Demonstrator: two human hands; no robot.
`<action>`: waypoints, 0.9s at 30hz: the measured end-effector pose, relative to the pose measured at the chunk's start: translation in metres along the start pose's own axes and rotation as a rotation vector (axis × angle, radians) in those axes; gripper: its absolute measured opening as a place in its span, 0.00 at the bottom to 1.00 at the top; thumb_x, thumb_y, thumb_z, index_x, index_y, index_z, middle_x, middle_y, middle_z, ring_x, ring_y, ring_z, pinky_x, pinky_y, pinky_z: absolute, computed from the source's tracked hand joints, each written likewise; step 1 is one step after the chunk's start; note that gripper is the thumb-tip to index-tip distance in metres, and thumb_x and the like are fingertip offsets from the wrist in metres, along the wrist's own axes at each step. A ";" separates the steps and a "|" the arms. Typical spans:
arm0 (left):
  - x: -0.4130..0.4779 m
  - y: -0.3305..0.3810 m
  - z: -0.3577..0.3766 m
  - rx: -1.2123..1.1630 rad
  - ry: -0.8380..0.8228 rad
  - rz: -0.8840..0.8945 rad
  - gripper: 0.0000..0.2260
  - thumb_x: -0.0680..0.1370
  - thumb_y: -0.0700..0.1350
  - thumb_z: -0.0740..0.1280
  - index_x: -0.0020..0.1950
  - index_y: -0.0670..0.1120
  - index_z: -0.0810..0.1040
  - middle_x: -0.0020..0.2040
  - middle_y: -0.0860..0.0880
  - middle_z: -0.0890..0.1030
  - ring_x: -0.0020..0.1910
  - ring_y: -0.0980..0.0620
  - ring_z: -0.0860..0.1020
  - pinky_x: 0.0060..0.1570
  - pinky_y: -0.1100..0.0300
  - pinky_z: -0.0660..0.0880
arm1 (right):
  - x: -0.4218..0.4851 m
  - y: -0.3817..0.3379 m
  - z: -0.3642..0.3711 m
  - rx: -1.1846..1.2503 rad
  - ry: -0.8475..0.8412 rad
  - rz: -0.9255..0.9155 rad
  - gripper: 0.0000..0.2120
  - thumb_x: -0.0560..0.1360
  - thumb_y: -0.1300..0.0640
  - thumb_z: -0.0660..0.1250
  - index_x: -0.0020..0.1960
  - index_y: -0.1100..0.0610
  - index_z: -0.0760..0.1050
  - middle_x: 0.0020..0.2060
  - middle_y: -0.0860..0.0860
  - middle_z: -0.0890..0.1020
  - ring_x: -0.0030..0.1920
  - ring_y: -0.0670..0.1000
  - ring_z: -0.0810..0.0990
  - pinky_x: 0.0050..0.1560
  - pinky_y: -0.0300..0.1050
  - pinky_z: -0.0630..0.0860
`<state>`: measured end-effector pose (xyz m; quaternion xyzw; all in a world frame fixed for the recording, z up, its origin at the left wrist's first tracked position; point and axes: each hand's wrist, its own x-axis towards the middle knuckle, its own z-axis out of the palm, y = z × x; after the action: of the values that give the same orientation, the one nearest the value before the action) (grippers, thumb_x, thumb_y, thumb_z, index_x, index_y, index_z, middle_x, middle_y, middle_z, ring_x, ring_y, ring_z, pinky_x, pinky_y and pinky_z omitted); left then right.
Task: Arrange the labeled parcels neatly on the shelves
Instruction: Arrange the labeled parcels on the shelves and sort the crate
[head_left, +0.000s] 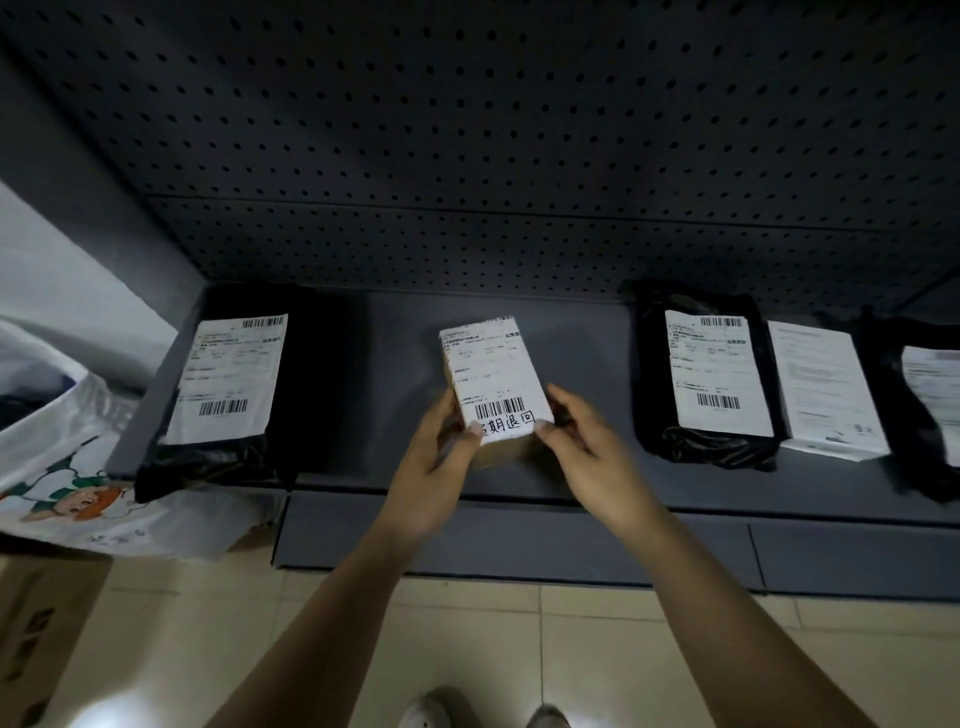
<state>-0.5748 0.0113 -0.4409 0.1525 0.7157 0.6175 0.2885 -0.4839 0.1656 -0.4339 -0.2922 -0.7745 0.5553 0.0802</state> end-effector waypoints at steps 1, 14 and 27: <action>0.002 -0.001 -0.001 -0.017 -0.010 -0.029 0.21 0.80 0.47 0.64 0.72 0.57 0.68 0.64 0.60 0.78 0.64 0.61 0.74 0.68 0.47 0.70 | -0.003 0.000 0.004 0.026 0.017 0.002 0.19 0.80 0.59 0.64 0.69 0.49 0.70 0.62 0.49 0.75 0.53 0.34 0.75 0.54 0.25 0.68; -0.019 0.012 -0.001 -0.022 -0.125 0.087 0.24 0.81 0.37 0.59 0.77 0.51 0.62 0.72 0.58 0.70 0.72 0.60 0.66 0.73 0.54 0.63 | -0.031 0.001 0.014 0.626 0.017 0.088 0.18 0.73 0.52 0.68 0.62 0.51 0.70 0.62 0.52 0.80 0.65 0.53 0.76 0.69 0.50 0.68; -0.095 0.071 -0.017 0.462 0.052 0.249 0.20 0.77 0.49 0.68 0.69 0.55 0.72 0.65 0.56 0.72 0.66 0.58 0.68 0.54 0.67 0.74 | -0.122 -0.053 -0.028 0.698 0.145 0.152 0.36 0.61 0.47 0.77 0.67 0.52 0.73 0.61 0.52 0.81 0.64 0.51 0.78 0.70 0.56 0.69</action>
<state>-0.5204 -0.0434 -0.3490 0.2852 0.8205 0.4723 0.1495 -0.3904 0.1111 -0.3512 -0.3426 -0.5066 0.7685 0.1883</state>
